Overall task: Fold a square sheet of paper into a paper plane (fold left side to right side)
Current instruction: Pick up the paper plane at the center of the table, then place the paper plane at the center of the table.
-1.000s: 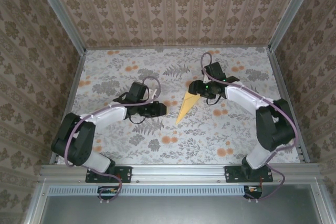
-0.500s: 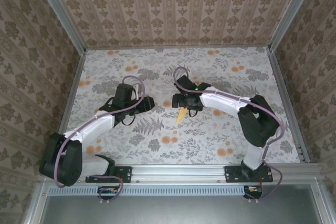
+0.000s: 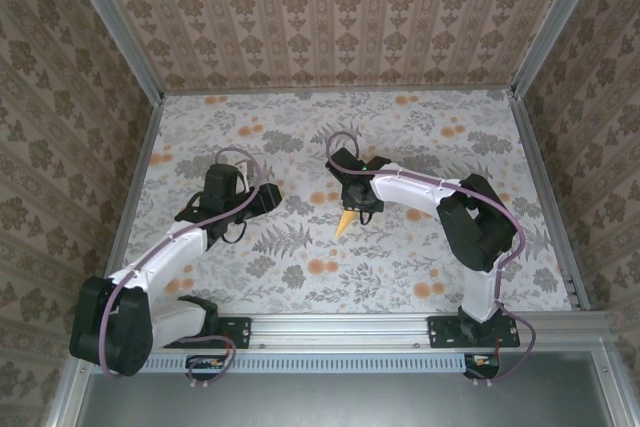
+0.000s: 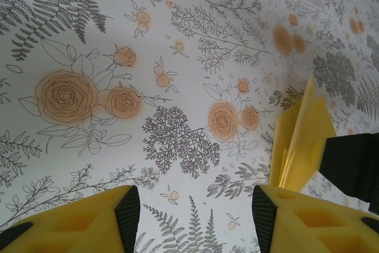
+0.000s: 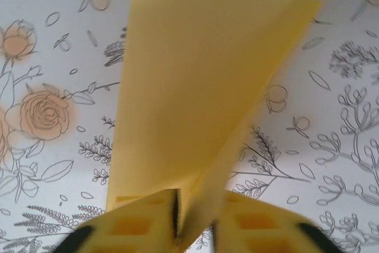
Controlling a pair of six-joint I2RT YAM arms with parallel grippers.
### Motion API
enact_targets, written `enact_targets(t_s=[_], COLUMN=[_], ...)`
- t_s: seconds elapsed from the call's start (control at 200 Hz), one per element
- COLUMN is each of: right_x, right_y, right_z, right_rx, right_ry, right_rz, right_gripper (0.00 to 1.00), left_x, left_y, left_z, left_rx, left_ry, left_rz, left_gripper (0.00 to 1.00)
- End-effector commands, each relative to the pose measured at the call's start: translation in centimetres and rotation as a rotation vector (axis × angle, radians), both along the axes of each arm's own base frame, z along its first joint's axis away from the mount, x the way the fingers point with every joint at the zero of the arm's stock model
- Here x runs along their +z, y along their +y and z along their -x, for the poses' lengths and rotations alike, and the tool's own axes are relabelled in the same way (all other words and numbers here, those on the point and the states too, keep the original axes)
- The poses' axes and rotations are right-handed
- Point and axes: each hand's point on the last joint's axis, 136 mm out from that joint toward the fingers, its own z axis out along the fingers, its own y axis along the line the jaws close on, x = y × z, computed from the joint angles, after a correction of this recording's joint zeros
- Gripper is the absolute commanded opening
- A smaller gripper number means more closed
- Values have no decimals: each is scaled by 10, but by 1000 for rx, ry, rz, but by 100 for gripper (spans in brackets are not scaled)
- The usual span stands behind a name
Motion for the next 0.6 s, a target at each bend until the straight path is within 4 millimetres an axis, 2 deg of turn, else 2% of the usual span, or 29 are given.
enact_targets(t_s=[0.0, 0.07, 0.19, 0.27, 0.34, 0.43, 0.52, 0.6], right_x=[25, 43, 75, 83, 71, 38, 9, -3], right_y=[-2, 9, 34, 39, 33, 21, 6, -8], right_z=[3, 2, 5, 11, 17, 23, 25, 24], right_rx=[18, 63, 160, 202, 196, 154, 106, 82], right_ry=[-43, -81, -156, -179, -153, -81, -34, -21], right_rz=[-15, -83, -259, -327, -341, -367, -375, -349], right_gripper=[9, 0, 0, 0, 0, 0, 6, 13], left_x=[-4, -3, -1, 0, 1, 3, 5, 6], left_y=[4, 4, 5, 6, 6, 6, 6, 6], left_z=[7, 7, 6, 5, 4, 4, 4, 4], left_rx=[-3, -5, -4, -2, -1, -1, -3, -3], left_ry=[14, 13, 10, 10, 10, 12, 14, 17], left_rz=[-8, -7, -12, -14, -16, -16, -17, -16], left_gripper=[55, 55, 56, 56, 56, 56, 56, 56])
